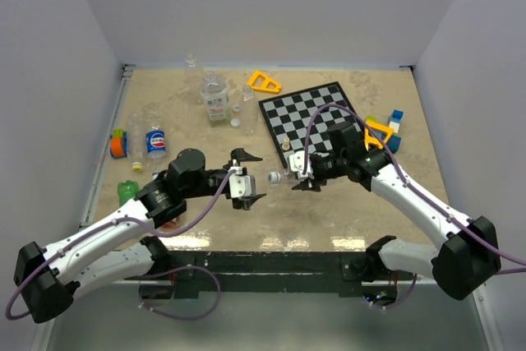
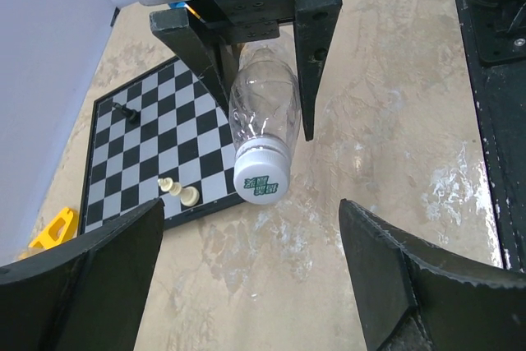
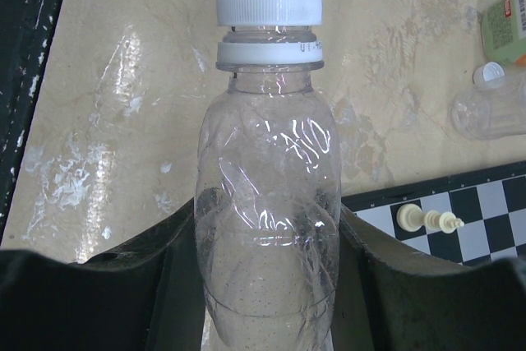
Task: Unscrew the bottle caps
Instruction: Unscrew the bottle cap from the plastic bottle.
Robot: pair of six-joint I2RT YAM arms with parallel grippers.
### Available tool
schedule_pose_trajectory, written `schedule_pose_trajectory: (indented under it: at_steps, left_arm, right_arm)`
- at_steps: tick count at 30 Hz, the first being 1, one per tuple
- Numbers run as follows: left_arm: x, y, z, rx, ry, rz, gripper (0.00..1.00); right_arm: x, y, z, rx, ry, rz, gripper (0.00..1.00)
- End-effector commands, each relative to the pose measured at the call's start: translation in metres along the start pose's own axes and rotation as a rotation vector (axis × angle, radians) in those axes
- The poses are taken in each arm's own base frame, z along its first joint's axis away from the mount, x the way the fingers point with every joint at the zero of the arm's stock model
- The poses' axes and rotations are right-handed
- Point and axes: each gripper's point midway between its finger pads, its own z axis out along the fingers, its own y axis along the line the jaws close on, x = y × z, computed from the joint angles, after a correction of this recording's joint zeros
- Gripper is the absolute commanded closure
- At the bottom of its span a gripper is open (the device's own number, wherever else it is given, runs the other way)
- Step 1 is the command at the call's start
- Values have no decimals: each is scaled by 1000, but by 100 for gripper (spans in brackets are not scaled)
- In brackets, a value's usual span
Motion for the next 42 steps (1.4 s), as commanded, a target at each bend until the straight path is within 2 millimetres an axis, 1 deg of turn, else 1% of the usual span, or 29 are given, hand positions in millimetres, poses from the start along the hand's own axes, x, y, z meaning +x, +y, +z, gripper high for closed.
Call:
schedule_pose_trajectory:
  at_steps: [1, 6, 12, 21, 29, 31, 32, 33, 35, 37, 38, 39, 40, 42]
  left_arm:
    - [-15, 2, 8, 16, -74, 42, 10]
    - [-11, 2, 17, 22, -70, 30, 18]
    - [-8, 0, 26, 48, -70, -2, 30]
    - [-10, 1, 32, 55, -74, -32, 48]
    - [-11, -1, 35, 67, -85, -51, 52]
    - [-11, -1, 35, 68, -84, -59, 58]
    - [-11, -1, 36, 68, -80, -67, 65]
    - [-10, -1, 36, 67, -74, -84, 71]
    - [-10, 1, 38, 64, -58, -138, 87]
    - [-13, 2, 40, 58, -46, -216, 98]
    - [-12, 1, 40, 61, -31, -274, 100]
    - [-13, 0, 40, 58, -18, -326, 100]
    - [-16, 1, 39, 43, -11, -402, 100]
    - [-15, 6, 35, -21, 32, -588, 100]
  right_arm:
    - [2, 2, 1, -9, 2, -2, 85]
    - [2, 2, 1, -9, 2, -2, 84]
    - [2, 2, 1, -10, 1, -4, 85]
    - [3, 2, 1, -10, 3, 1, 85]
    - [3, 3, 1, -11, 4, 0, 85]
    - [3, 3, 1, -11, 4, -1, 85]
    - [3, 3, 1, -11, 4, 0, 85]
    - [3, 3, 1, -11, 4, 0, 85]
    - [3, 3, 1, -11, 4, 0, 85]
    - [3, 2, 1, -9, 4, 1, 85]
    - [3, 3, 1, -11, 4, 1, 85]
    - [3, 3, 1, -11, 5, 1, 85]
    - [3, 3, 0, -10, 5, -2, 85]
    - [3, 2, 0, -8, 5, -2, 85]
